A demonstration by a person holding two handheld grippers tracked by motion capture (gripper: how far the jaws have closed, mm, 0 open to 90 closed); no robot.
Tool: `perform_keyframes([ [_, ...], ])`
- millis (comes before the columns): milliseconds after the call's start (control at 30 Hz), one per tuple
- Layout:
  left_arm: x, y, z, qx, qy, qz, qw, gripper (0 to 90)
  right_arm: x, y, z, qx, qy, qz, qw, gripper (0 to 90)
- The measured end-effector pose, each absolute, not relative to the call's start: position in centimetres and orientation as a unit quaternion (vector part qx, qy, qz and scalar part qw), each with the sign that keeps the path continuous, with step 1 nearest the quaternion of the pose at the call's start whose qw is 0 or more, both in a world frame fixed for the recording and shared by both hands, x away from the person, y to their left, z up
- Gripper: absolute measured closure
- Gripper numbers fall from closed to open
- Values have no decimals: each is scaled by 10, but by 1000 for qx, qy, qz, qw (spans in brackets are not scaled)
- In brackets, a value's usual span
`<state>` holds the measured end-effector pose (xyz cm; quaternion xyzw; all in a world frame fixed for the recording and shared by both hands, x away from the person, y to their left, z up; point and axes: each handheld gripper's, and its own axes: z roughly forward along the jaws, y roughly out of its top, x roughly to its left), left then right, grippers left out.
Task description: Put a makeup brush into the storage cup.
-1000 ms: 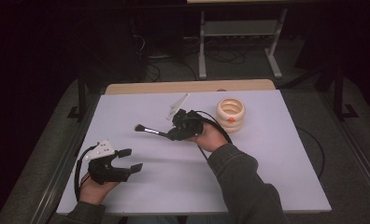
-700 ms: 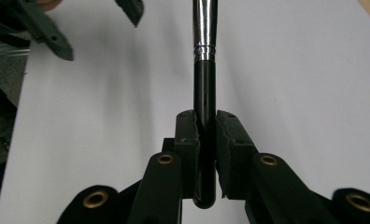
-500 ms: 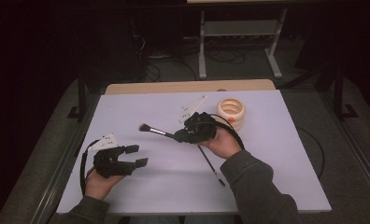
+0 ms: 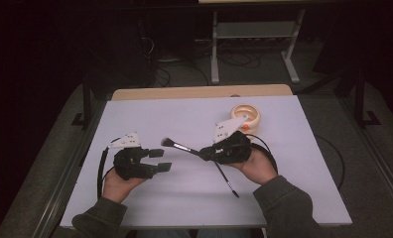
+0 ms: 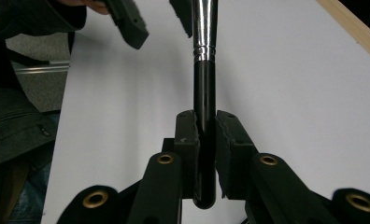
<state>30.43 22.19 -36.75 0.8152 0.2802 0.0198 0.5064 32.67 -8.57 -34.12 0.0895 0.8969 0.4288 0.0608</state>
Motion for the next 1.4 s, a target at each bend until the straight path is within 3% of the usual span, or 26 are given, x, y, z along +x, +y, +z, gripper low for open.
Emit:
perform_keyframes([
  [500,315,176,-371,845,228,-33,482,518,312,-110,-377,100,885,451,46,786],
  [1233,313,174,-371,852,196,-71,481,743,304,-94,-393,51,906,415,62,787],
  [1400,311,173,-370,856,187,-71,477,758,304,-89,-396,34,914,399,67,788],
])
